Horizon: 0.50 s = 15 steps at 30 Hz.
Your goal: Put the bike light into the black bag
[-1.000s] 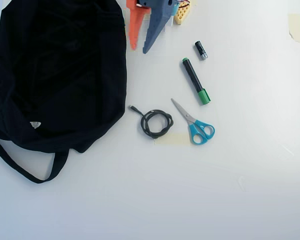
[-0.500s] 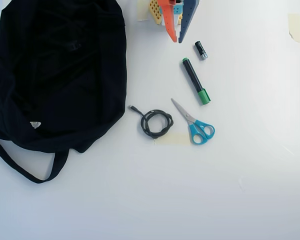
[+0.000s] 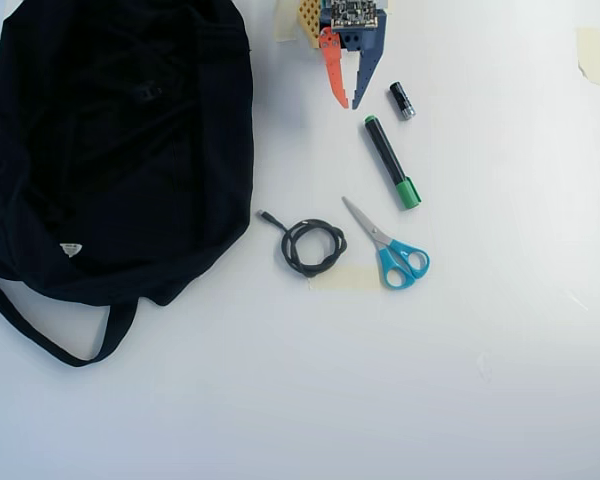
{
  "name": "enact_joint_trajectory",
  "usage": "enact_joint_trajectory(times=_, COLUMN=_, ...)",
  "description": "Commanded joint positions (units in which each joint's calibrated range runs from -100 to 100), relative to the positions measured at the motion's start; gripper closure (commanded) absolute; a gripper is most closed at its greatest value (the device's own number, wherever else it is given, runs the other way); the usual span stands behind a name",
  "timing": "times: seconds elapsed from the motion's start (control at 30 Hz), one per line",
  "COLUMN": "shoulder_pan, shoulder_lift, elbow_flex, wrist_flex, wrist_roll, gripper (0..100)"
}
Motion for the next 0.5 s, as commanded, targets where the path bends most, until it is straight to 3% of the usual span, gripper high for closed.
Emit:
enact_joint_trajectory(times=0.0, shoulder_pan=-0.42, shoulder_lift=-1.00, elbow_flex=2.27, wrist_flex=1.72, wrist_roll=0.26, gripper=98)
enact_joint_trajectory(times=0.47, shoulder_pan=-0.49, shoulder_lift=-1.00, elbow_flex=16.37, wrist_flex=2.67, wrist_roll=-0.10, gripper=98)
